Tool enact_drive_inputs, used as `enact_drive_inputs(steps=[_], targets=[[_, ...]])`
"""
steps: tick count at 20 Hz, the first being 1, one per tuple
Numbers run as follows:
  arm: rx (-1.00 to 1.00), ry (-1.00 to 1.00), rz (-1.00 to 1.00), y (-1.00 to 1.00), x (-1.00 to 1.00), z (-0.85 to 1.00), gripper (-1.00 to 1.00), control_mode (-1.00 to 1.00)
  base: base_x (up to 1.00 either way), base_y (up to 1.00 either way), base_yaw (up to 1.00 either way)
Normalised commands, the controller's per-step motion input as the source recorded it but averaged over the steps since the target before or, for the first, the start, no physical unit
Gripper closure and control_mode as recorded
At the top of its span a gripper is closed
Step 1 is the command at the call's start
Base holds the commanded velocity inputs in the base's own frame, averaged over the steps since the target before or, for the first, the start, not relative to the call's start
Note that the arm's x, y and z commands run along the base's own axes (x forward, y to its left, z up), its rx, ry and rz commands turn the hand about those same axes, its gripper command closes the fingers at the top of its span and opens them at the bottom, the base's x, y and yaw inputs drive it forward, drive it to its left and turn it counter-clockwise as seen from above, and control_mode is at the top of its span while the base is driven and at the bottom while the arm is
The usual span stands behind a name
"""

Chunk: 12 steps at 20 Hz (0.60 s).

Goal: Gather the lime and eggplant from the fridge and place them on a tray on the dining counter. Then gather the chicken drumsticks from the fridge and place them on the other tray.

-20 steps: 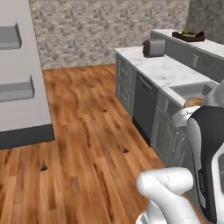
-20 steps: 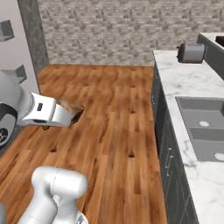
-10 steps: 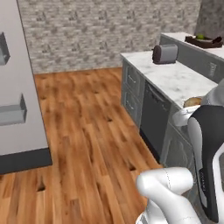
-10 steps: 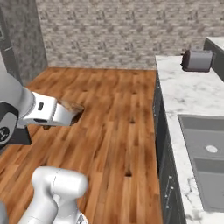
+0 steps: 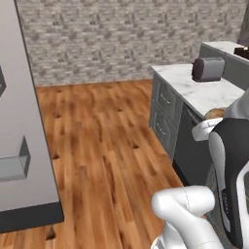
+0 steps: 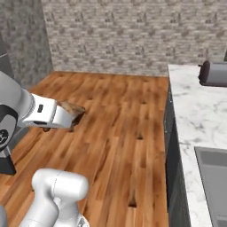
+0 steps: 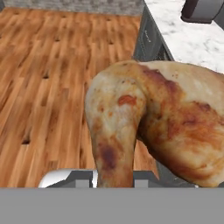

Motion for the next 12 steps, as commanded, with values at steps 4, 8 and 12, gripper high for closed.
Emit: enact_drive_inputs(steps=[4, 8, 12], targets=[[0.0, 0.0, 0.0, 0.0, 0.0, 0.0, 1.0, 1.0, 1.0, 0.0, 0.12], [0.0, 0.0, 0.0, 0.0, 0.0, 0.0, 1.0, 1.0, 1.0, 0.0, 0.09], [0.0, 0.0, 0.0, 0.0, 0.0, 0.0, 1.0, 1.0, 1.0, 0.05, 0.06]])
